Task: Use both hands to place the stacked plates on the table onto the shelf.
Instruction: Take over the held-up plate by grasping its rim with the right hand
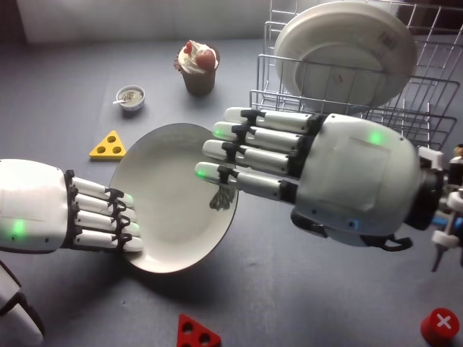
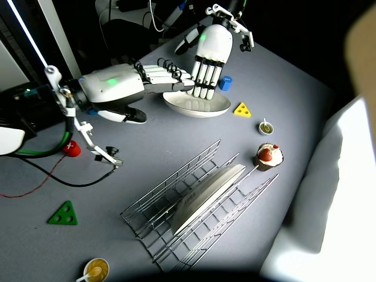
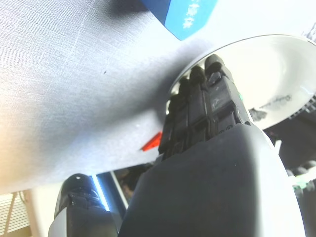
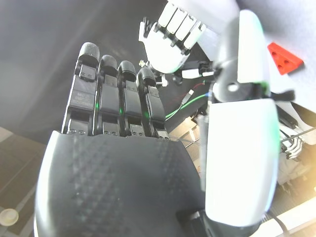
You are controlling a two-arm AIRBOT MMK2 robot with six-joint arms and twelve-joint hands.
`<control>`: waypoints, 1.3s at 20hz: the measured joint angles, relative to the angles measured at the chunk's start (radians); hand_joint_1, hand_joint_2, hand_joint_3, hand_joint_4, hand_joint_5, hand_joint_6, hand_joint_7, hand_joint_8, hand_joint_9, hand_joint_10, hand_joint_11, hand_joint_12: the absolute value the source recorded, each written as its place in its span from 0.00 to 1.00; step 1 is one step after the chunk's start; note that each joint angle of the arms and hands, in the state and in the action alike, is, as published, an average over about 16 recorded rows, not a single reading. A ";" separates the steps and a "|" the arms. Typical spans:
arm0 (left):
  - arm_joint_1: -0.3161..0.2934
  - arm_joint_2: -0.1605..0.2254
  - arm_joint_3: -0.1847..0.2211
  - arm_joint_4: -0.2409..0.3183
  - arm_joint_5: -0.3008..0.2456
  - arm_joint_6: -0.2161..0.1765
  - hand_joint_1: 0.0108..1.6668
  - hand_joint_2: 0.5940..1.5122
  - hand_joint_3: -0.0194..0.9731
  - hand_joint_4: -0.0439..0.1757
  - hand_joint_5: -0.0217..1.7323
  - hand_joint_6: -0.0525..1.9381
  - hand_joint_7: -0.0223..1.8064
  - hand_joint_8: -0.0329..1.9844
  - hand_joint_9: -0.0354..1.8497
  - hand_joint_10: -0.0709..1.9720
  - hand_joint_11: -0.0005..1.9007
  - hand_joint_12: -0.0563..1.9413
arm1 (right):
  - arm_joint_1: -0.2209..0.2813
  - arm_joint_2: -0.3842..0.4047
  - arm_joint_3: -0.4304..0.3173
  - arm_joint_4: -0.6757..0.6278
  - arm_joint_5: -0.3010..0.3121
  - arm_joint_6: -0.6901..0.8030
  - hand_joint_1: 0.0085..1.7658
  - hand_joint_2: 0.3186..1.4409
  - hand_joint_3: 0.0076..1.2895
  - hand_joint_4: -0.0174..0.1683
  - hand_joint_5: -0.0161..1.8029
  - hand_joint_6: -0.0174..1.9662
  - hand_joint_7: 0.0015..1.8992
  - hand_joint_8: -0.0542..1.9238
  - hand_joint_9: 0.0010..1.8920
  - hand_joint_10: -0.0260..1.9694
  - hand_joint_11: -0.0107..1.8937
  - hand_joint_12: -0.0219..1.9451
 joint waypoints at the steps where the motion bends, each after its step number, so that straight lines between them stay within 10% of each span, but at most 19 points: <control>1: 0.000 0.000 0.000 0.000 0.000 0.000 0.03 0.33 0.02 0.16 0.07 0.01 0.08 0.01 0.09 0.04 0.08 0.03 | 0.000 -0.016 0.011 0.005 -0.001 0.000 0.69 0.53 0.00 0.12 0.12 0.01 0.10 0.04 0.12 0.02 0.16 0.02; 26: 0.001 -0.010 0.017 -0.002 -0.011 0.000 0.02 0.33 0.02 0.16 0.06 0.01 0.08 0.01 0.09 0.04 0.08 0.03 | 0.000 -0.279 0.176 0.190 -0.054 -0.010 0.78 0.57 0.00 0.12 0.27 0.01 0.23 0.04 0.24 0.02 0.26 0.10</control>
